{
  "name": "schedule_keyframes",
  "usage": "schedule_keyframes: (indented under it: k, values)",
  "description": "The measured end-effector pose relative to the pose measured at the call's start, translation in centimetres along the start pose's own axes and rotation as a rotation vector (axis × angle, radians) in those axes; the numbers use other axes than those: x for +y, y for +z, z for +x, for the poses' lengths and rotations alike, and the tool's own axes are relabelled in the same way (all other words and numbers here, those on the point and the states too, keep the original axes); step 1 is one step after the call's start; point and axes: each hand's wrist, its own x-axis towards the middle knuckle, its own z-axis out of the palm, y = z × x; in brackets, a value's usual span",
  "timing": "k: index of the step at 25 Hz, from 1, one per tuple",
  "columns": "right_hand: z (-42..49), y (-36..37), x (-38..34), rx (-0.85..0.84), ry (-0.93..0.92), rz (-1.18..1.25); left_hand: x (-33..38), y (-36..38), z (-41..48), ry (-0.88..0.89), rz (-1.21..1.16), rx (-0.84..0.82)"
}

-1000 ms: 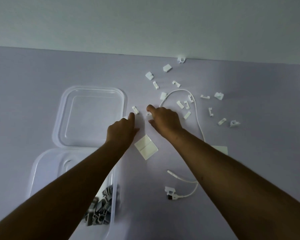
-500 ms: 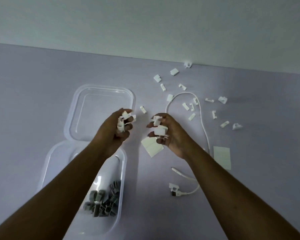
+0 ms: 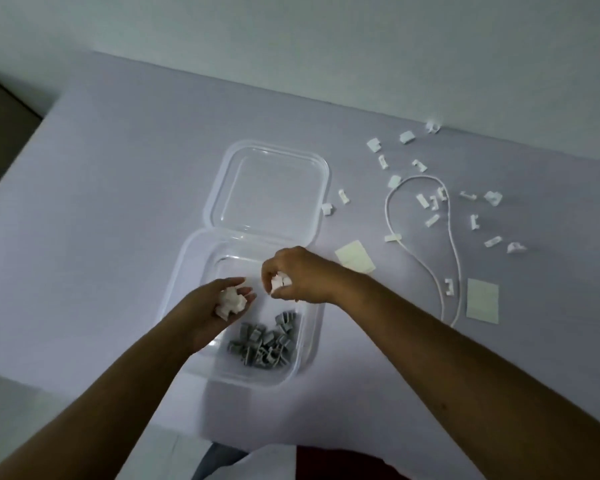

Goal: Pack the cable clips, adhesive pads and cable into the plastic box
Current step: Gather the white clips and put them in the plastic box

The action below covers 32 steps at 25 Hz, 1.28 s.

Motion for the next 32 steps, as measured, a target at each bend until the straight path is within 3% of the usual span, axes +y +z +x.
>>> schedule_keyframes:
  k: [2,5,14,20,24,28,32]
  values:
    - [0.6,1.4,-0.1,-0.047,-0.028,-0.334,-1.1,0.5,0.7,0.0,0.118,0.032]
    - [1.2,2.6,0.0,-0.088,-0.018,-0.552,-1.9,1.2,1.1,0.018,0.249,0.034]
    - [1.6,2.5,0.2,-0.108,0.081,-0.636,-2.6,1.6,1.2,0.098,0.266,-0.004]
    - [-0.1,1.2,0.6,0.094,0.084,-0.385,-4.1,1.6,2.2,0.365,0.539,0.095]
    - [-1.4,0.5,1.5,0.346,0.044,-0.081,-4.1,1.7,2.6,0.502,0.806,0.159]
    - [-2.7,-0.1,3.9,0.639,0.086,0.278,-4.2,1.1,2.3,0.561,0.847,0.156]
    - [-3.3,-1.3,7.6,0.875,0.238,0.413,-3.8,1.9,1.8,0.651,0.859,0.212]
